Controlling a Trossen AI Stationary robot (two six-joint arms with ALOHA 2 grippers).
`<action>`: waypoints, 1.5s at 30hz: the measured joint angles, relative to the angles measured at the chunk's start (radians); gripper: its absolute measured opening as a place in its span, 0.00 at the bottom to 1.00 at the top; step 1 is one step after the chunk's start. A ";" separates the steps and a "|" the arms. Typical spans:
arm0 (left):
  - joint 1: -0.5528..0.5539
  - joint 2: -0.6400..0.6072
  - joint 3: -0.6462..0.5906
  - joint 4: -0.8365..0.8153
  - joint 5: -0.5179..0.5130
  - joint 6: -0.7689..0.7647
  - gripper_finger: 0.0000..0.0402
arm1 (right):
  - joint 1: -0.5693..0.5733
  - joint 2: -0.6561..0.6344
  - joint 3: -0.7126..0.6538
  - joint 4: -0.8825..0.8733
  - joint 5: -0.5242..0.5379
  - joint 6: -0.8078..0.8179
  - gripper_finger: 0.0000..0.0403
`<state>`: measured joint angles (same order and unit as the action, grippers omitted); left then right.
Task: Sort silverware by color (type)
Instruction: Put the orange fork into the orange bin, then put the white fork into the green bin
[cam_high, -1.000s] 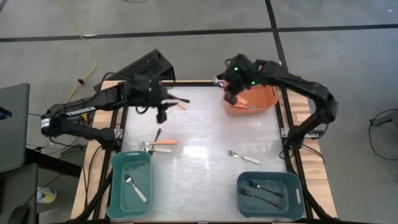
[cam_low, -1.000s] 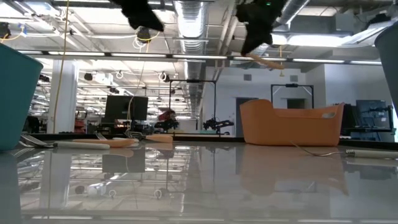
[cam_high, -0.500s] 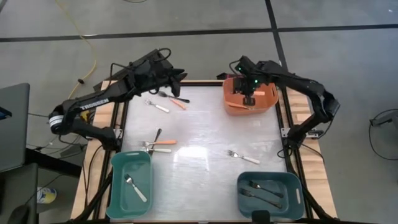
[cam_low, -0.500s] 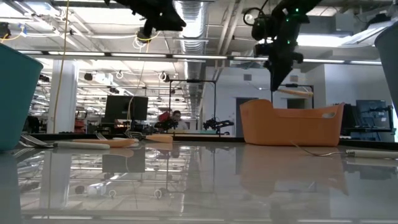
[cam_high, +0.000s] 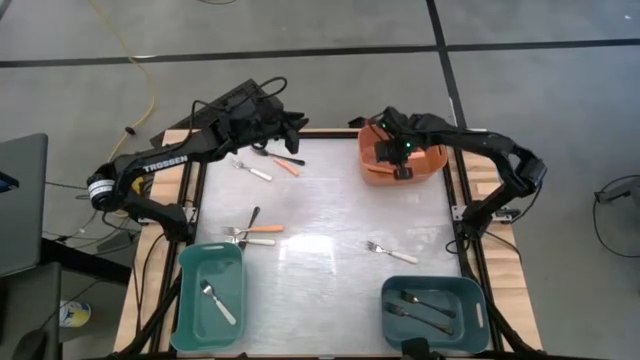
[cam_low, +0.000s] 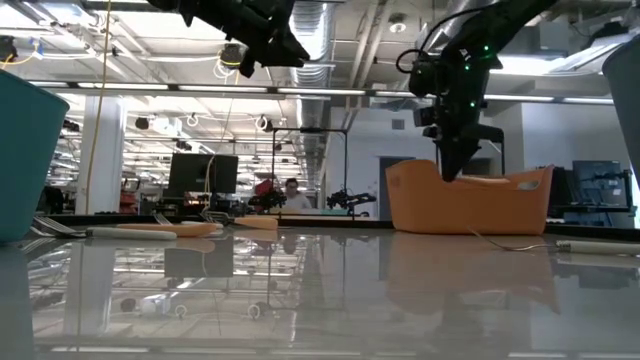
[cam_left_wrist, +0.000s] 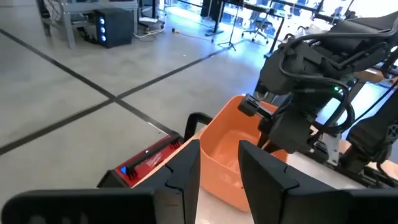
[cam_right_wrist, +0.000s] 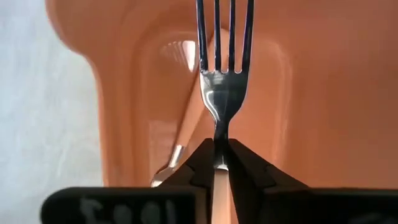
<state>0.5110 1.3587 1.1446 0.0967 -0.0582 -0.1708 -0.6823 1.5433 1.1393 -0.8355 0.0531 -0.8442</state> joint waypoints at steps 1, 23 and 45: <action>0.000 0.002 0.000 0.000 -0.001 0.004 0.23 | 0.000 0.000 -0.001 -0.004 0.000 0.008 0.16; 0.004 -0.107 0.001 -0.401 0.314 0.112 0.23 | 0.082 -0.002 0.207 -0.173 0.303 0.517 0.22; -0.146 -0.113 -0.112 -0.614 0.223 0.133 0.23 | 0.664 -0.002 0.196 -0.238 -0.144 0.948 0.22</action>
<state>0.3650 1.2453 1.0329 -0.5175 0.1648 -0.0376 -0.0182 1.5417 1.3356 -1.0739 -0.0905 0.1039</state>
